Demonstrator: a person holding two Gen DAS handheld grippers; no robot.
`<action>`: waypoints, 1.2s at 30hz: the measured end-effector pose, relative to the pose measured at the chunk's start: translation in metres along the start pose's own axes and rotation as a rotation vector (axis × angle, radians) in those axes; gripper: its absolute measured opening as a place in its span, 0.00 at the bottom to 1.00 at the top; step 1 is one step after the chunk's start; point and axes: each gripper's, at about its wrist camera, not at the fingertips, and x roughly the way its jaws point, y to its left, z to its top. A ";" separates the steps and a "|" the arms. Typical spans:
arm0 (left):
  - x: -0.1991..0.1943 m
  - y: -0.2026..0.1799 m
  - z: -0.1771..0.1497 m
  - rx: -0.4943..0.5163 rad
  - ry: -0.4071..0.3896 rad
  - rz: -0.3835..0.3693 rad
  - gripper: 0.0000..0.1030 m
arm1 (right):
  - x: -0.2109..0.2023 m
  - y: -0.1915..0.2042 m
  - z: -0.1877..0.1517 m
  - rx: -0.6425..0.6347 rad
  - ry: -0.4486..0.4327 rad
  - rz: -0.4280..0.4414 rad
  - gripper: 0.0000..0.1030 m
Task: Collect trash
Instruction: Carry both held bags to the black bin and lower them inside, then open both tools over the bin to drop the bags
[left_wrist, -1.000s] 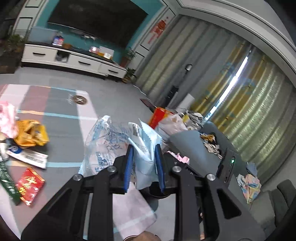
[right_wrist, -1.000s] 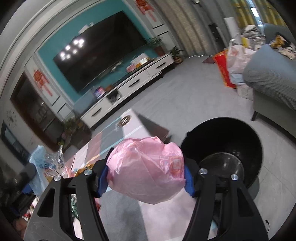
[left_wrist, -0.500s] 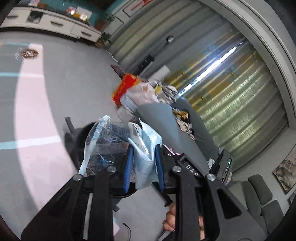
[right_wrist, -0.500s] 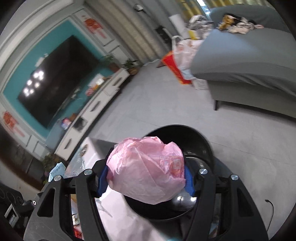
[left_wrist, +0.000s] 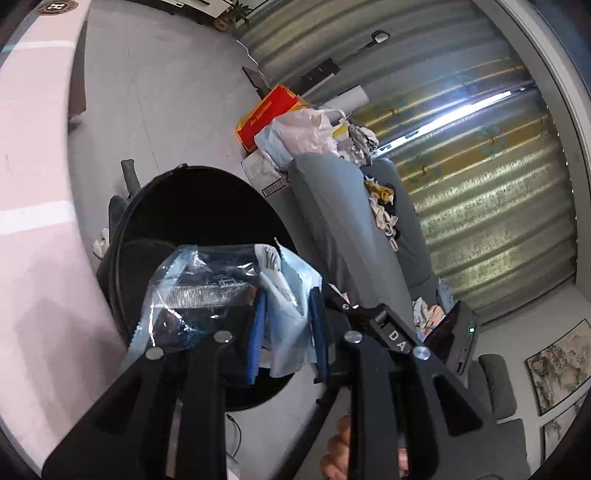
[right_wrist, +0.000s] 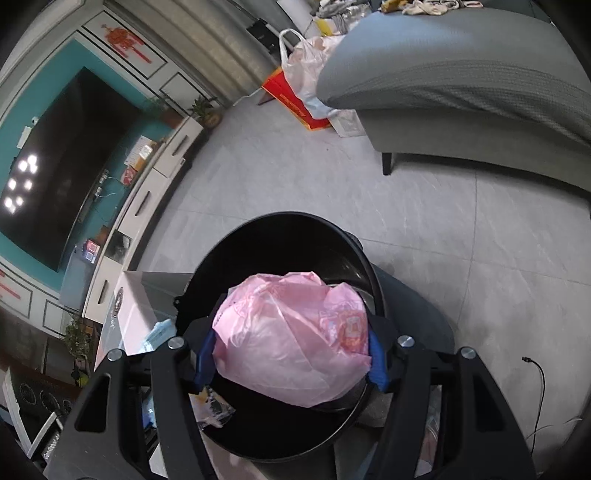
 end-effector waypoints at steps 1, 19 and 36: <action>0.005 -0.002 0.002 0.006 0.007 -0.003 0.24 | 0.000 -0.002 0.000 0.011 0.001 0.000 0.62; 0.013 0.006 0.010 -0.015 0.013 0.038 0.39 | 0.004 -0.002 0.001 0.025 0.009 0.005 0.64; -0.192 0.006 0.000 0.022 -0.331 0.461 0.97 | -0.029 0.099 -0.037 -0.305 -0.045 0.133 0.97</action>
